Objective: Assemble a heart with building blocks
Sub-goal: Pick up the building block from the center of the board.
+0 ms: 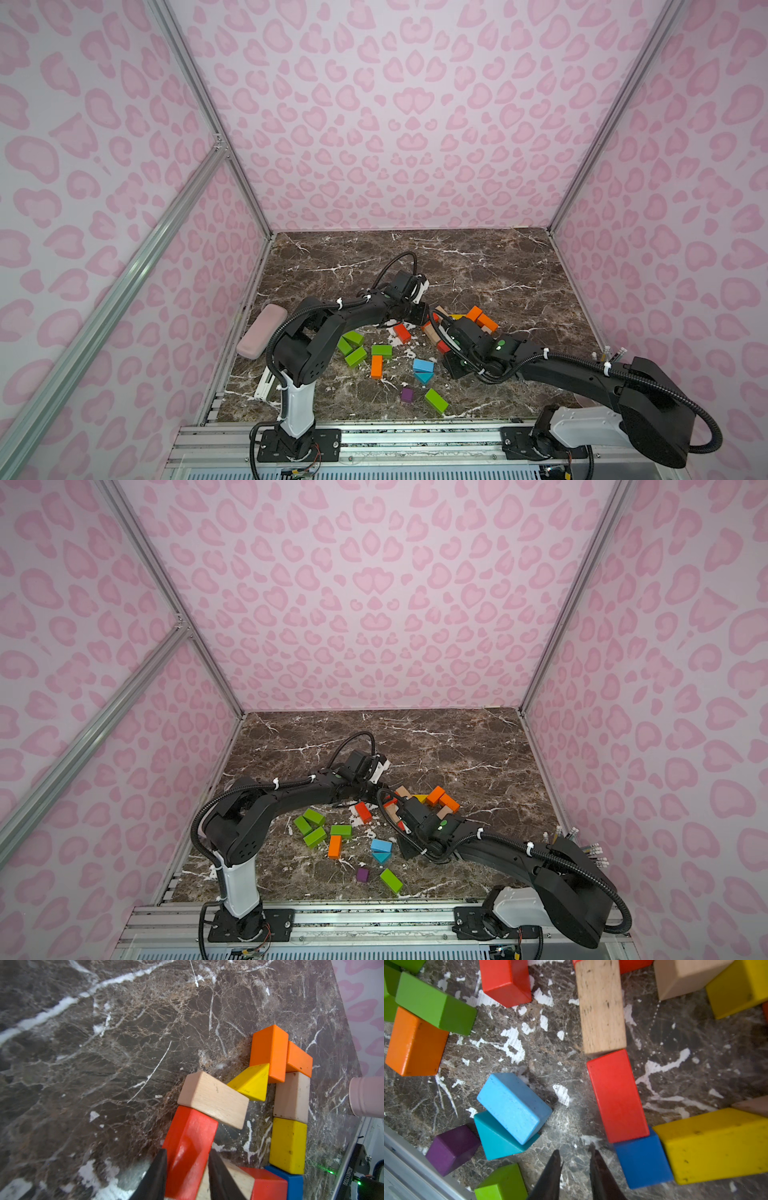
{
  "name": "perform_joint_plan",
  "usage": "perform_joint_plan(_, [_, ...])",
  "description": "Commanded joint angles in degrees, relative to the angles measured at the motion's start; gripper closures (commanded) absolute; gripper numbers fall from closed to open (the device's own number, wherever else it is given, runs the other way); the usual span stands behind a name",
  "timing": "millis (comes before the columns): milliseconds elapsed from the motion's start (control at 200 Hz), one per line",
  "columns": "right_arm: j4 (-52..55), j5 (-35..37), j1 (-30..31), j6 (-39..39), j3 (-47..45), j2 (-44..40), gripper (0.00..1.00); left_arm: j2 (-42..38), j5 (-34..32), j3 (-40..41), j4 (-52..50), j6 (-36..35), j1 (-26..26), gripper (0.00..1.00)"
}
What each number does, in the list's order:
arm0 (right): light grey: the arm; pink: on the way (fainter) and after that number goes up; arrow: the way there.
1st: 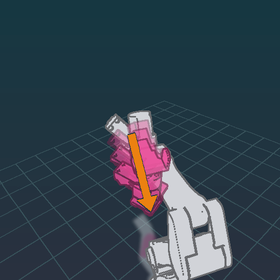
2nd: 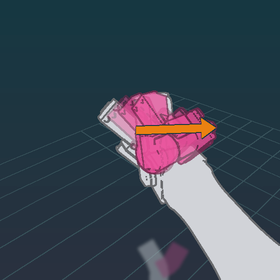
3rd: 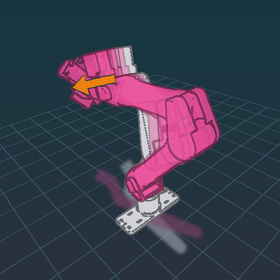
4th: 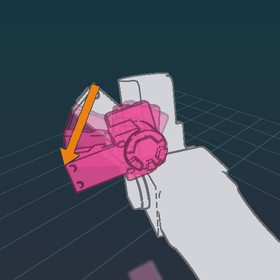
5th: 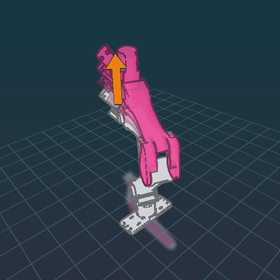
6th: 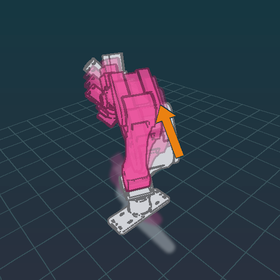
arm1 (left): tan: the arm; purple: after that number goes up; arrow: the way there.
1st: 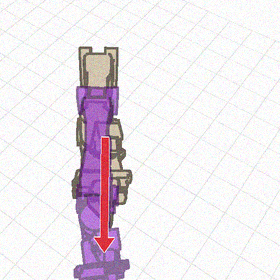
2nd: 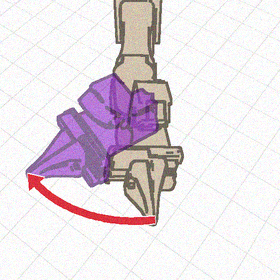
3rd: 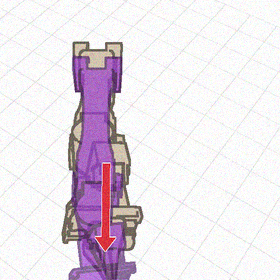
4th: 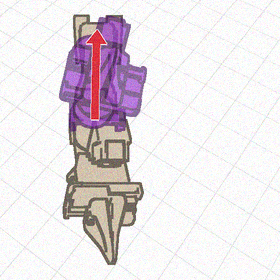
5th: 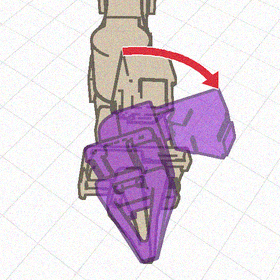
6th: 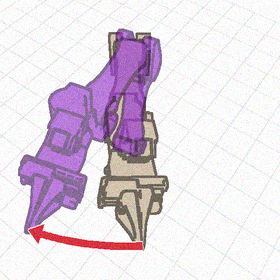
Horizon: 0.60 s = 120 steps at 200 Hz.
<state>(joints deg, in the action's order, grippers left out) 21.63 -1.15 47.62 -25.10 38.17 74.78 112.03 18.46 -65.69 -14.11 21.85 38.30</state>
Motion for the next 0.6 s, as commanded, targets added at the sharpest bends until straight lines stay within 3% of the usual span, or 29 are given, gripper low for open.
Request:
perform_joint_plan(0, [-1.7, 1.4, 0.0, -0.4, 1.1, 0.6, 0.71, -0.5, 0.9, -0.5, 1.8, -0.3, 0.0, 0.63])
perform_joint_plan(285, [-1.8, 2.7, -0.4, -0.6, 1.7, 0.2, 0.68, -1.4, 0.4, -0.3, 1.3, -0.5, 0.3, 0.63])
perform_joint_plan(595, [-3.5, 0.1, 0.3, 2.2, 2.3, -3.3, 0.57, -7.0, -6.9, -3.6, -5.6, -1.8, 0.2, 0.61])
